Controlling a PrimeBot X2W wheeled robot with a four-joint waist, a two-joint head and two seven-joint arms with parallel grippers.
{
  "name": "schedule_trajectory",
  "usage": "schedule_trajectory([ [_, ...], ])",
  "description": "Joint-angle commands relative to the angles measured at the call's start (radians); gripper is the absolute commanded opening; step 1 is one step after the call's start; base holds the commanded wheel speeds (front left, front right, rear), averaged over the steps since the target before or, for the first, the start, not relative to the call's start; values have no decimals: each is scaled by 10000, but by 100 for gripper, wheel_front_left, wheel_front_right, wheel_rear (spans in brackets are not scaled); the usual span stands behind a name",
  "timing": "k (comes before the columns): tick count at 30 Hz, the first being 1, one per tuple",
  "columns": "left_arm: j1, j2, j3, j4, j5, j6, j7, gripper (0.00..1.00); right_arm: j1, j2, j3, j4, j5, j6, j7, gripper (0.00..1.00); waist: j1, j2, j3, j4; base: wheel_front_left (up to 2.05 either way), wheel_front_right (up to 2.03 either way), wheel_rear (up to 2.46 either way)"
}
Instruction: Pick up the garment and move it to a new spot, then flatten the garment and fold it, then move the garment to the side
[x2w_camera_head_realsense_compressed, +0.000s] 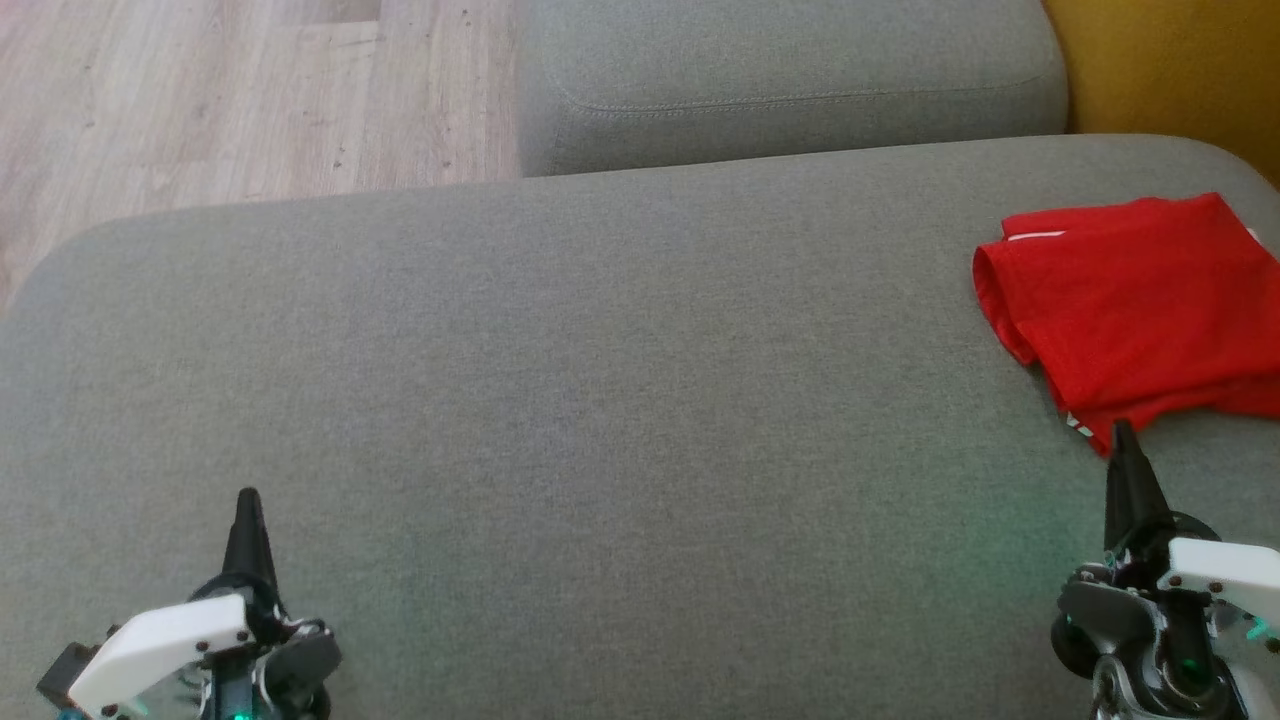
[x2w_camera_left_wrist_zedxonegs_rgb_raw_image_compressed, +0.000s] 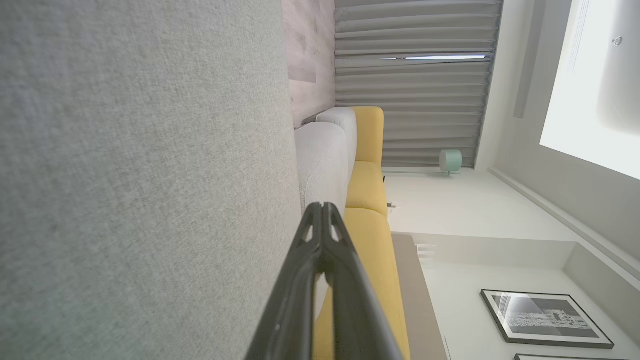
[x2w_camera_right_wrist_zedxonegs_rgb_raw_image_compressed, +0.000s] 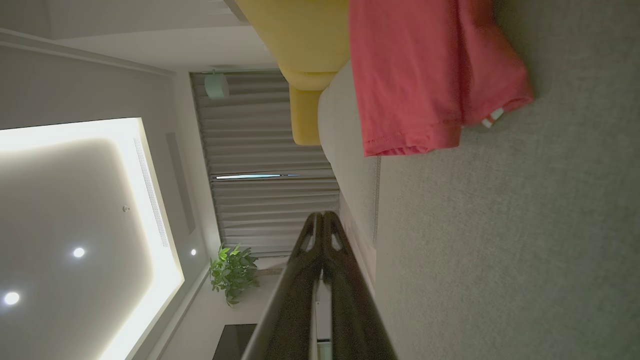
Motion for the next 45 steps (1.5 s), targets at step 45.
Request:
schedule_trajectory([
  [45, -505, -17, 567, -283, 121, -69, 172, 0, -498, -111, 51, -315, -60, -7, 205, 0, 0, 0, -2, 1, 0, 0, 0],
])
